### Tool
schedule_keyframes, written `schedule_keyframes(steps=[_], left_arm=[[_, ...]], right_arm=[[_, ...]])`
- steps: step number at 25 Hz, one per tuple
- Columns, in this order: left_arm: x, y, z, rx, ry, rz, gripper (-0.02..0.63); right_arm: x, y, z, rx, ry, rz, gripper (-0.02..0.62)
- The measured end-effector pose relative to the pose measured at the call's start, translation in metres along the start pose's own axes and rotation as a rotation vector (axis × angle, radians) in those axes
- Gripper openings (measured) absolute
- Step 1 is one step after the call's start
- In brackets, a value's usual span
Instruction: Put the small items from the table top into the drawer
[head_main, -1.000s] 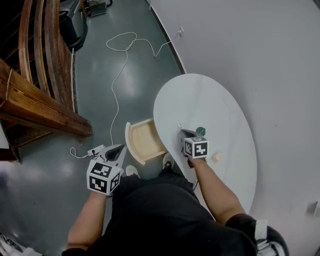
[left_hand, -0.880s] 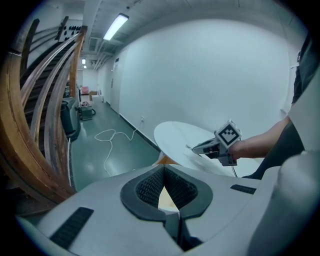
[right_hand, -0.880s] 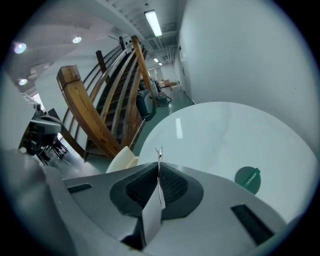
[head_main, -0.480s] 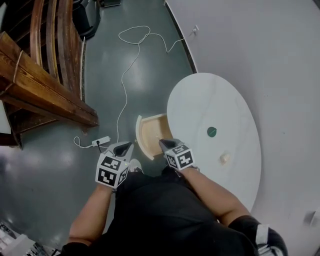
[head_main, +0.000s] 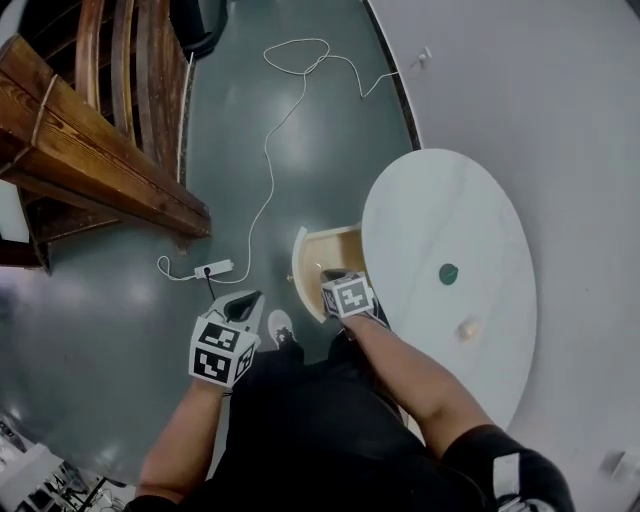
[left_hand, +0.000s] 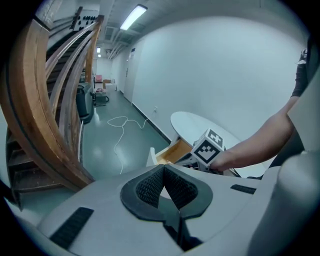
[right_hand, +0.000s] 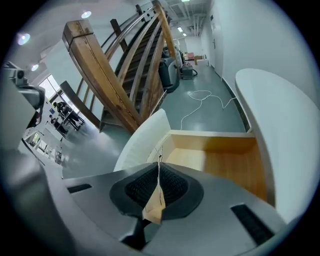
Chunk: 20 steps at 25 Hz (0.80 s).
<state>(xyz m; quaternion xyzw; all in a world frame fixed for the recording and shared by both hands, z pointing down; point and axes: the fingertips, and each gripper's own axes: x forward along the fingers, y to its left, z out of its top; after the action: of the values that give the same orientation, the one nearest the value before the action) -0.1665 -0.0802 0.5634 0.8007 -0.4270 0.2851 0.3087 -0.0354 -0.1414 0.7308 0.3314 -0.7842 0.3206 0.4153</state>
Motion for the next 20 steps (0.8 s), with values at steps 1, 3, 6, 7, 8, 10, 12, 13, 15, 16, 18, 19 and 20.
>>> schedule_keyframes(steps=[1, 3, 6, 7, 8, 10, 12, 13, 15, 16, 18, 19, 20], left_arm=[[-0.001, 0.002, -0.001, -0.006, 0.001, 0.005, 0.014], [-0.003, 0.003, -0.003, -0.002, 0.009, 0.009, 0.014], [-0.005, 0.005, -0.008, -0.005, 0.023, 0.020, 0.014], [-0.006, 0.007, -0.009, -0.012, 0.026, 0.026, 0.014], [-0.008, 0.009, -0.010, -0.018, 0.027, 0.031, 0.014], [-0.011, 0.010, -0.012, -0.023, 0.031, 0.039, 0.014], [-0.014, 0.009, -0.014, -0.025, 0.034, 0.045, 0.014], [-0.015, 0.008, -0.015, -0.027, 0.037, 0.047, 0.014], [-0.015, 0.010, -0.019, -0.034, 0.045, 0.052, 0.014], [-0.015, 0.012, -0.022, -0.037, 0.050, 0.056, 0.014], [-0.015, 0.015, -0.025, -0.044, 0.057, 0.063, 0.014], [-0.014, 0.016, -0.026, -0.049, 0.058, 0.065, 0.014], [-0.013, 0.015, -0.027, -0.055, 0.057, 0.065, 0.014]], right_arm=[[0.008, -0.002, 0.001, -0.005, 0.013, -0.002, 0.015], [0.025, -0.007, -0.002, -0.011, 0.050, -0.005, 0.015], [0.050, -0.014, -0.013, -0.005, 0.118, -0.001, 0.015], [0.058, -0.016, -0.019, 0.008, 0.149, 0.005, 0.015], [0.064, -0.015, -0.024, 0.024, 0.173, 0.018, 0.015], [0.074, -0.016, -0.024, 0.035, 0.175, 0.031, 0.015], [0.082, -0.019, -0.021, 0.037, 0.153, 0.037, 0.015], [0.088, -0.022, -0.020, 0.034, 0.146, 0.032, 0.015], [0.098, -0.033, -0.018, 0.018, 0.135, -0.007, 0.015], [0.104, -0.034, -0.017, 0.025, 0.136, -0.008, 0.015], [0.115, -0.030, -0.017, 0.058, 0.143, 0.026, 0.017], [0.117, -0.030, -0.018, 0.065, 0.147, 0.032, 0.017], [0.117, -0.031, -0.019, 0.068, 0.147, 0.032, 0.020]])
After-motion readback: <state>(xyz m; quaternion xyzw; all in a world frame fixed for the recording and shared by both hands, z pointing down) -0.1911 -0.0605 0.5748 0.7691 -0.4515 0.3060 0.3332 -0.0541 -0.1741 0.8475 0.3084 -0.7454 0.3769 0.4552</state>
